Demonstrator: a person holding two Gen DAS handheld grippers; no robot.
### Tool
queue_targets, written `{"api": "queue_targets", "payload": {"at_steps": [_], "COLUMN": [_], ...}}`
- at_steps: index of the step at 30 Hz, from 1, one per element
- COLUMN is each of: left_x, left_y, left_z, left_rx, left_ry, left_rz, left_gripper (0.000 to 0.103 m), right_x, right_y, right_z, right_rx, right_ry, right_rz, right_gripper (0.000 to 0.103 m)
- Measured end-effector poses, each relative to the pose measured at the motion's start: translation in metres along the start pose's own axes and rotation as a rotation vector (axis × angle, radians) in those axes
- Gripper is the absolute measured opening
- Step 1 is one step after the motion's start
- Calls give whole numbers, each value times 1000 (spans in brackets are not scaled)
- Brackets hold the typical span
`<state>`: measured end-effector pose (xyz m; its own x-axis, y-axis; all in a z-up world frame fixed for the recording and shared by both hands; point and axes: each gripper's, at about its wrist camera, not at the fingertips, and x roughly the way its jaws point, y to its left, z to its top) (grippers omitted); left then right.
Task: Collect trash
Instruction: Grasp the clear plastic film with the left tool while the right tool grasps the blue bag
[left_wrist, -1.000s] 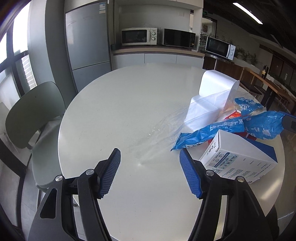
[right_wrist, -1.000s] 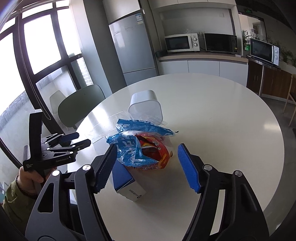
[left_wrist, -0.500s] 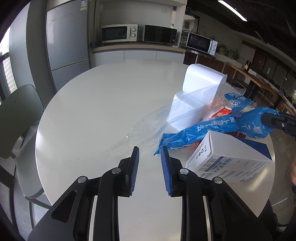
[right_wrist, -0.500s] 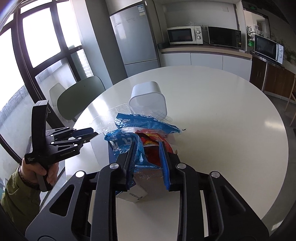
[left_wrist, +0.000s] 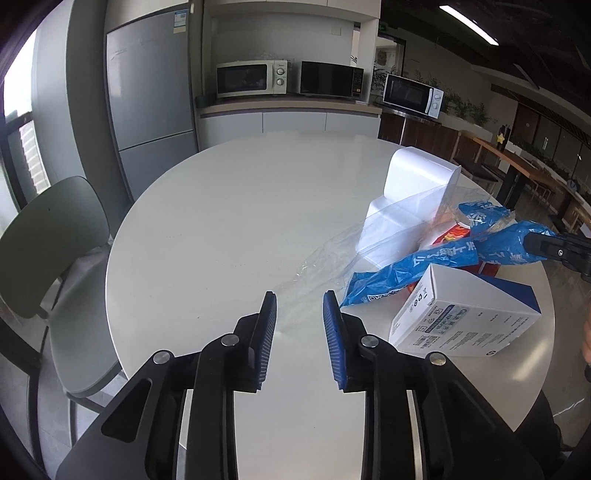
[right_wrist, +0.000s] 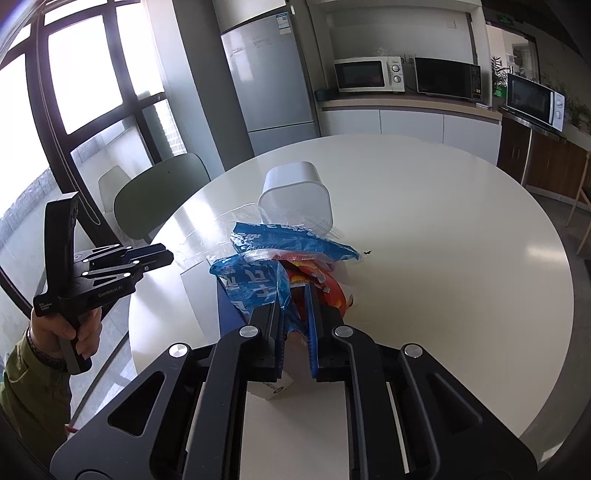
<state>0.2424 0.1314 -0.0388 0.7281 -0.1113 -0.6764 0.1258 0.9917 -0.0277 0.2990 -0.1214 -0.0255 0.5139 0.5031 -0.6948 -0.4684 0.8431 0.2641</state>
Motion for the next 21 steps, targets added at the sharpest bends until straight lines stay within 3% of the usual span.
{"api": "queue_targets", "payload": {"at_steps": [3,9,16,21], "left_x": [6,23,40,33], "left_y": [4,1,3,16], "left_z": [5,12,12,14], "left_rx": [21,108,133,98], "left_ry": [15,35,67,31], "left_rz": [-6,-23,-77,-47], "left_gripper": [41,52,52,58], "right_x": [-1,-5,-22,-25], "right_y": [-1,-4,2,1], "right_z": [1,3,4,3], "right_rx": [8,8,-16,-21], "right_ry": [-3,-10,-66,-57], "right_rz": [2,-13,-43,-51], "right_gripper": [5,3,3,3]}}
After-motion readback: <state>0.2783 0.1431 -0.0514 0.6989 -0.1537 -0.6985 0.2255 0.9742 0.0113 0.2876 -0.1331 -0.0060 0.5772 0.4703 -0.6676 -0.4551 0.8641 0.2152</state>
